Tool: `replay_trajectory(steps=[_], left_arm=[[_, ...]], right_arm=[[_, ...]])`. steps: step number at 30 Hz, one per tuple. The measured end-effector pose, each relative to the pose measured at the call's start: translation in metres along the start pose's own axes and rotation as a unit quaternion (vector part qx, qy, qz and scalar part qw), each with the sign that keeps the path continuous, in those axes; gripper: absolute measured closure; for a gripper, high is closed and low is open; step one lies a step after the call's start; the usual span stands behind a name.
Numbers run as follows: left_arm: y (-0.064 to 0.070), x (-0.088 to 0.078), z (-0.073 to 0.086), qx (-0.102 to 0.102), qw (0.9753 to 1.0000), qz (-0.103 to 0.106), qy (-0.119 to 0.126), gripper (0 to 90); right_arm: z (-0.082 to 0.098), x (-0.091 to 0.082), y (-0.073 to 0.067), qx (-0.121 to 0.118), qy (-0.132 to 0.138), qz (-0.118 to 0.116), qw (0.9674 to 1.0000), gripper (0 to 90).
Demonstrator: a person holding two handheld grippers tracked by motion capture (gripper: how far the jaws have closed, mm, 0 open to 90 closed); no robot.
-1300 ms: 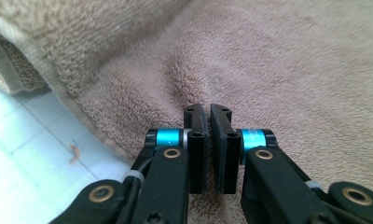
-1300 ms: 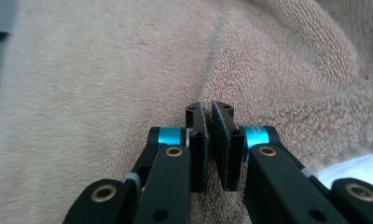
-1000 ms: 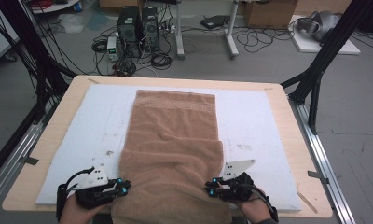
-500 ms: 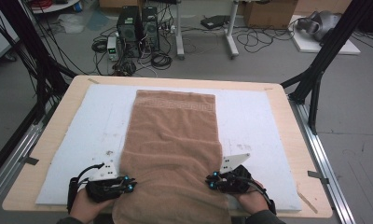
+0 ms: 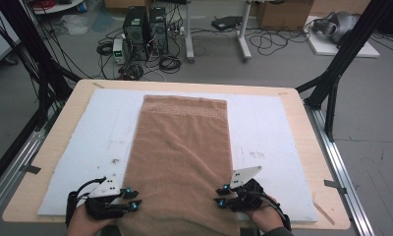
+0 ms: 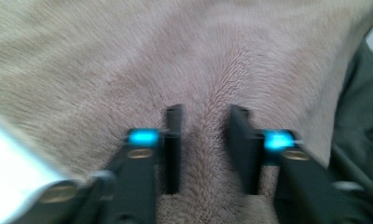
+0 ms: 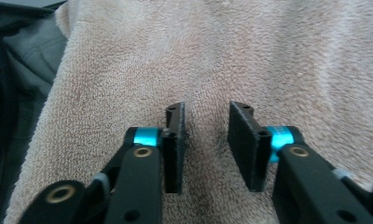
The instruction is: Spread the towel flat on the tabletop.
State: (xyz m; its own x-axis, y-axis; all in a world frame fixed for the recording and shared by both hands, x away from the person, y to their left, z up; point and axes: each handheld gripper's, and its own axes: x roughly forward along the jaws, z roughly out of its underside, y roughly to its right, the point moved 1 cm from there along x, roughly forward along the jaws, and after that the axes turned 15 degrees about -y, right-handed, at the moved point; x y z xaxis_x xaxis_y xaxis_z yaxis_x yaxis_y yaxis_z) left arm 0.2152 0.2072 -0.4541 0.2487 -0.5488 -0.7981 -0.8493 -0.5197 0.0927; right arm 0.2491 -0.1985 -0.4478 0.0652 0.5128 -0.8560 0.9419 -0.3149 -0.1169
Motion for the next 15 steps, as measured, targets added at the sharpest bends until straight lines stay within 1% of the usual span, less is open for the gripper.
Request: replay_trajectory(steps=[1, 2, 3, 5, 7, 9, 11, 12, 13, 14, 15], left_arm=[[0.000, 0.000, 0.001, -0.004, 1.0000, 0.003, 0.001, 80.2], [0.001, -0.001, 0.001, -0.005, 1.0000, 0.000, 0.006, 82.9], [0.003, -0.001, 0.002, -0.001, 0.9999, -0.008, 0.008, 84.0], [0.007, -0.002, 0.003, -0.001, 0.9998, -0.019, 0.011, 84.6], [0.011, -0.003, 0.004, -0.007, 0.9997, -0.017, 0.018, 84.9], [0.016, -0.005, 0.006, -0.003, 0.9998, -0.011, 0.017, 85.0], [0.020, -0.008, 0.008, -0.004, 0.9998, -0.006, 0.020, 84.8], [0.021, -0.010, 0.008, -0.007, 0.9996, -0.002, 0.026, 84.3], [0.021, -0.012, 0.007, -0.010, 0.9995, -0.001, 0.031, 82.4], [0.021, -0.014, 0.006, -0.014, 0.9993, -0.002, 0.035, 76.5], [0.020, -0.015, 0.004, -0.019, 0.9990, -0.003, 0.041, 70.5]], right_arm=[[0.000, 0.001, 0.000, -0.003, 0.001, -0.004, 1.0000, 76.2], [0.001, 0.001, 0.000, -0.005, 0.003, -0.010, 0.9999, 80.1], [0.001, 0.001, -0.001, -0.008, 0.005, -0.010, 0.9999, 81.9], [0.002, -0.001, 0.000, -0.010, 0.007, -0.014, 0.9998, 83.3], [0.003, -0.001, -0.001, -0.010, 0.010, -0.018, 0.9997, 83.6], [0.005, -0.003, -0.002, -0.014, 0.011, -0.024, 0.9996, 83.7], [0.007, -0.007, -0.003, -0.014, 0.016, -0.023, 0.9995, 83.6], [0.008, -0.009, -0.004, -0.010, 0.021, -0.028, 0.9993, 82.9], [0.009, -0.011, -0.002, -0.007, 0.028, -0.029, 0.9992, 80.3], [0.009, -0.013, -0.001, 0.001, 0.035, -0.025, 0.9991, 77.1], [0.010, -0.015, 0.001, 0.007, 0.039, -0.026, 0.9989, 73.9]])
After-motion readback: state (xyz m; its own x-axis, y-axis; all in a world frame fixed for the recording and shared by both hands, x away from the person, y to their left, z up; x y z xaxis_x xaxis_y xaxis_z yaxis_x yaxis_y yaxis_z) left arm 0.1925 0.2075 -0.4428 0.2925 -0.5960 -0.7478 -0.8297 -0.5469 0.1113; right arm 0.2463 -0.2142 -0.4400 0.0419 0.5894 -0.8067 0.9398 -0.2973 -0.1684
